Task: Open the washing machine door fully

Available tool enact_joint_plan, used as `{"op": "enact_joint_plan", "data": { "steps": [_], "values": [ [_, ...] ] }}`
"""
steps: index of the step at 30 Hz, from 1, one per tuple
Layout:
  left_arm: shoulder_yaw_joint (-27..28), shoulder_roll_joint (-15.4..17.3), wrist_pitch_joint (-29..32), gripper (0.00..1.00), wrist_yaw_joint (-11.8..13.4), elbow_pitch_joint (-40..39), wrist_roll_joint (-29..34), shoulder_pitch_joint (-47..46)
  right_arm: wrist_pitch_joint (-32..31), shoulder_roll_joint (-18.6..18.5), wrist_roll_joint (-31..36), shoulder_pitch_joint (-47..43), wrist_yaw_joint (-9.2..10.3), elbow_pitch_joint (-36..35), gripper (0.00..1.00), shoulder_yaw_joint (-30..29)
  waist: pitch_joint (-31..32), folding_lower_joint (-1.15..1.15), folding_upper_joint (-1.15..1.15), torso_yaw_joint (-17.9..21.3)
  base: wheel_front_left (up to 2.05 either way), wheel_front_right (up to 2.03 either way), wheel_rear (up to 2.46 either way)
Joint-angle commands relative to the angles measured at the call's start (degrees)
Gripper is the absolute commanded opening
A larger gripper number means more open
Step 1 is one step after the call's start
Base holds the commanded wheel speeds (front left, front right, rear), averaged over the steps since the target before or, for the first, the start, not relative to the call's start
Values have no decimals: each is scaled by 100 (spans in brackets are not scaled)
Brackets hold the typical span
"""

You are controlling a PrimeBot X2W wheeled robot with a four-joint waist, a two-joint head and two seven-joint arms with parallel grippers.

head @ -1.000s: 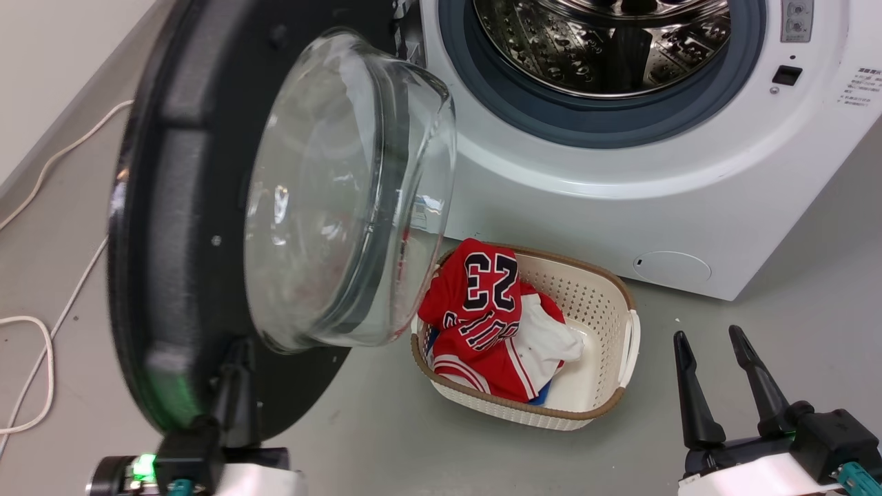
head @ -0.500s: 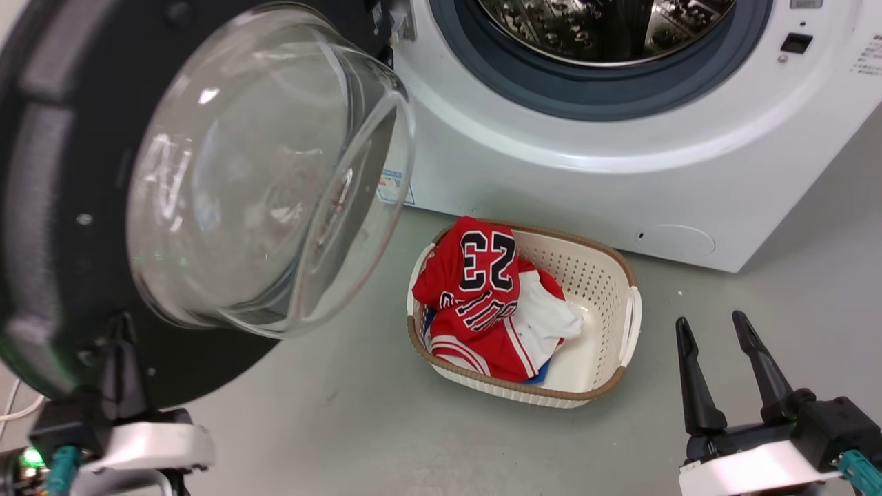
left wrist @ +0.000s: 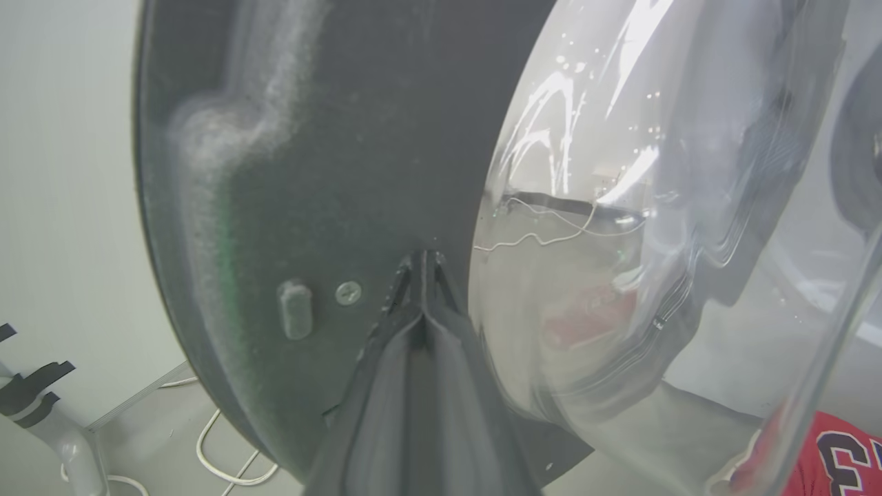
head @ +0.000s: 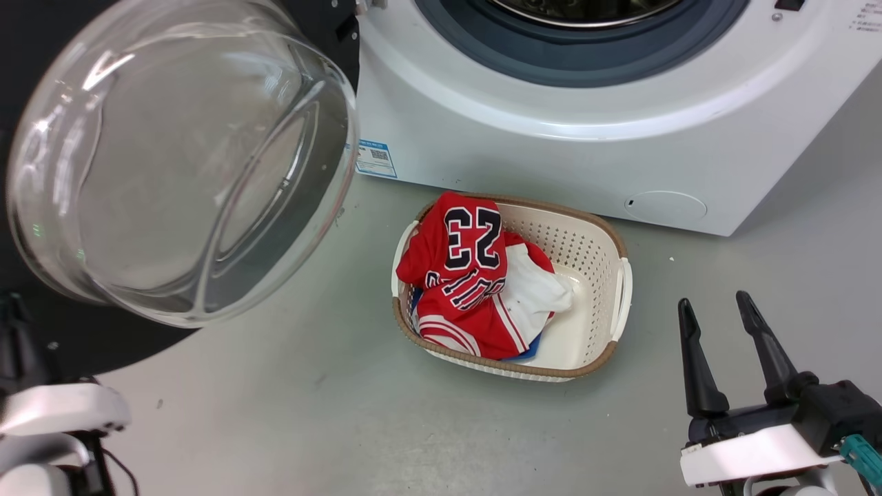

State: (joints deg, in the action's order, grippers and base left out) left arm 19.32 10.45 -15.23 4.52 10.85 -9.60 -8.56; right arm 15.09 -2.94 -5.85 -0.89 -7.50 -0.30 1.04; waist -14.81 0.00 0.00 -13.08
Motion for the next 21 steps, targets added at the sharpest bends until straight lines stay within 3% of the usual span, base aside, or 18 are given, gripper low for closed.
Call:
{"op": "enact_joint_plan", "data": {
  "steps": [1, 10, 21],
  "values": [
    [188, 124, 14, 0, -1, 70, 0, -163, 10, 12, 34, 100, 2, -29, 100, -1, -44, 0, 0, 27, 0, 0, 0],
    [736, 343, 14, 0, -186, 586, 12, -694, 11, 12, 118, 218, 2, -50, 100, -11, -220, 0, 0, 117, 0, 0, 0],
    [1258, 831, 14, 0, -559, 1402, -20, -1265, 10, 13, 266, 317, 2, -93, 100, 36, -359, 0, 0, 273, 0, 0, 0]
  ]
}}
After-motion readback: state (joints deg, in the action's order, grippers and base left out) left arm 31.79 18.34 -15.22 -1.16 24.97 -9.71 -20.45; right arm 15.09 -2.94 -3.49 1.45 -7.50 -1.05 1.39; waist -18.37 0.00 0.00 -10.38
